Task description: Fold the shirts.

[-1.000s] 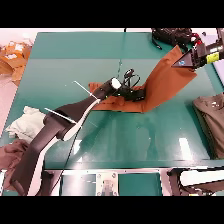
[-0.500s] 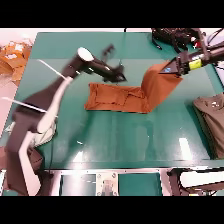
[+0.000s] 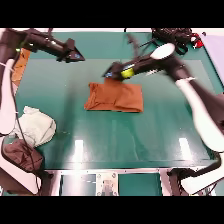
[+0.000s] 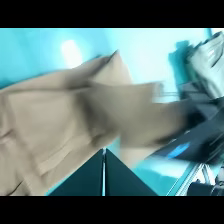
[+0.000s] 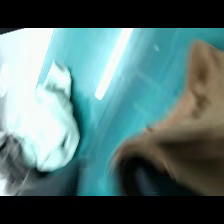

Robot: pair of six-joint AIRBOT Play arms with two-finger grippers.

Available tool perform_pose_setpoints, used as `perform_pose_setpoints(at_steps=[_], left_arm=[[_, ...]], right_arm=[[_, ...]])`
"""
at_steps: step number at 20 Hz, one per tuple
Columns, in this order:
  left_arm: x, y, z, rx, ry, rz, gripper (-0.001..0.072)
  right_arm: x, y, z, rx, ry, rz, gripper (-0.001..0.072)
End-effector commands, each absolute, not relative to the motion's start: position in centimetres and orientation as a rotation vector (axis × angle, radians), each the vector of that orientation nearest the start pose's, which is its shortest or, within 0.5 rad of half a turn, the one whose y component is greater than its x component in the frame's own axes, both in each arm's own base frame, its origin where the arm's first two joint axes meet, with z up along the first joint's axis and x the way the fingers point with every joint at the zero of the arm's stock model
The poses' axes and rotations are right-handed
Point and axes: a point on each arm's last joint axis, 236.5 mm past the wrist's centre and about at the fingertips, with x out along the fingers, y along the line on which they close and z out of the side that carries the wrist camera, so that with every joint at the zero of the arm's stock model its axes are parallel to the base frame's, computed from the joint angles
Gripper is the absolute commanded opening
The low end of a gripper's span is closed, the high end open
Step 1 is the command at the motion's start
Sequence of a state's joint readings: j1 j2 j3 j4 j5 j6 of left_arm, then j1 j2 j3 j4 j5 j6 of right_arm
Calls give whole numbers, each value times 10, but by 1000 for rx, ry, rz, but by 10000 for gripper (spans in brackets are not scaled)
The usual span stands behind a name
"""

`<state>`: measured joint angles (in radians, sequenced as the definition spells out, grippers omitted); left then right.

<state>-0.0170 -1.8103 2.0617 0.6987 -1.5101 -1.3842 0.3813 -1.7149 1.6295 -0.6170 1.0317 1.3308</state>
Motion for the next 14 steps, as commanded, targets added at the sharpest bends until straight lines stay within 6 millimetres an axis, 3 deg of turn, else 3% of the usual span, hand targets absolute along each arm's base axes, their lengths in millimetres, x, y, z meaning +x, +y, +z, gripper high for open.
perform_pose_setpoints(at_steps=[1, 3, 4, 6, 8, 10, 13, 14], left_arm=[[475, -161, 149, -398, 1133, -838, 25], [475, -161, 148, -387, 1128, -845, 25], [475, -161, 148, -380, 1124, -850, 25], [475, -161, 148, -377, 1123, -851, 26], [476, -159, 147, -371, 1126, -843, 25], [476, -156, 143, -359, 1132, -827, 25], [477, -147, 134, -330, 1160, -781, 25], [477, -146, 132, -328, 1166, -770, 26]], right_arm=[[451, 444, 19, 510, 947, 800, 502], [454, 447, 5, 546, 963, 758, 484], [461, 435, 9, 553, 972, 752, 484], [476, 388, 24, 581, 1015, 739, 484], [490, 324, 40, 616, 1066, 713, 487], [492, 252, 44, 623, 1139, 666, 487], [481, 137, 11, 607, 1280, 478, 489], [474, 110, -3, 630, 1317, 426, 492]])
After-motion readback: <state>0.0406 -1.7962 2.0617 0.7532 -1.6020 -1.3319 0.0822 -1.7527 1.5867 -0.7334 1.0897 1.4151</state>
